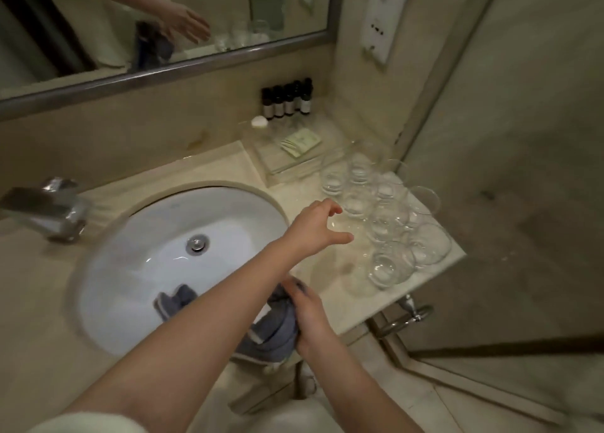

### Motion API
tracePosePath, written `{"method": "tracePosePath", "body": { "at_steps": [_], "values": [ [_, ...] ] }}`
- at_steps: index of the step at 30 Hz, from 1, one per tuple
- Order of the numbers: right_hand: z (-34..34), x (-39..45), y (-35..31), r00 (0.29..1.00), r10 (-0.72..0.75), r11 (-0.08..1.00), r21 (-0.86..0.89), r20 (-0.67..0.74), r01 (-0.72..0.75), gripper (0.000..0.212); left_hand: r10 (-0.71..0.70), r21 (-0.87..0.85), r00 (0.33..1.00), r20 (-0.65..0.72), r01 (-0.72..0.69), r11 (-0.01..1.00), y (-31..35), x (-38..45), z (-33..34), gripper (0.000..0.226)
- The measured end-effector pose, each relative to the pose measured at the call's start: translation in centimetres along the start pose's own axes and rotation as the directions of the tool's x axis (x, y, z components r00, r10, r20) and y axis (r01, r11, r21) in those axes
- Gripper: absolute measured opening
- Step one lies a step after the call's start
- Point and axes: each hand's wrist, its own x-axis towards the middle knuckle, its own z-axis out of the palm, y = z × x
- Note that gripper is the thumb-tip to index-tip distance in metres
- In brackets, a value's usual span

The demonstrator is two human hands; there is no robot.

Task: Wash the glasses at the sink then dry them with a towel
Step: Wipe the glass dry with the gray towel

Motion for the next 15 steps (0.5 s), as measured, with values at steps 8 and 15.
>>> {"method": "tracePosePath", "body": {
  "at_steps": [8, 15],
  "values": [
    [-2.4, 1.5, -2.2, 0.996, 0.082, 0.989, -0.128, 0.028, -0.078, 0.009, 0.055, 0.029, 0.965, 0.258, -0.065, 0.997, 4.5, 3.4, 5.2, 0.074],
    [-3.8, 2.9, -2.2, 0.974, 0.225, 0.974, 0.002, 0.028, -0.225, 0.026, 0.047, 0.150, 0.928, 0.369, -0.109, 0.983, 3.8, 2.9, 8.1, 0.095]
  ]
}}
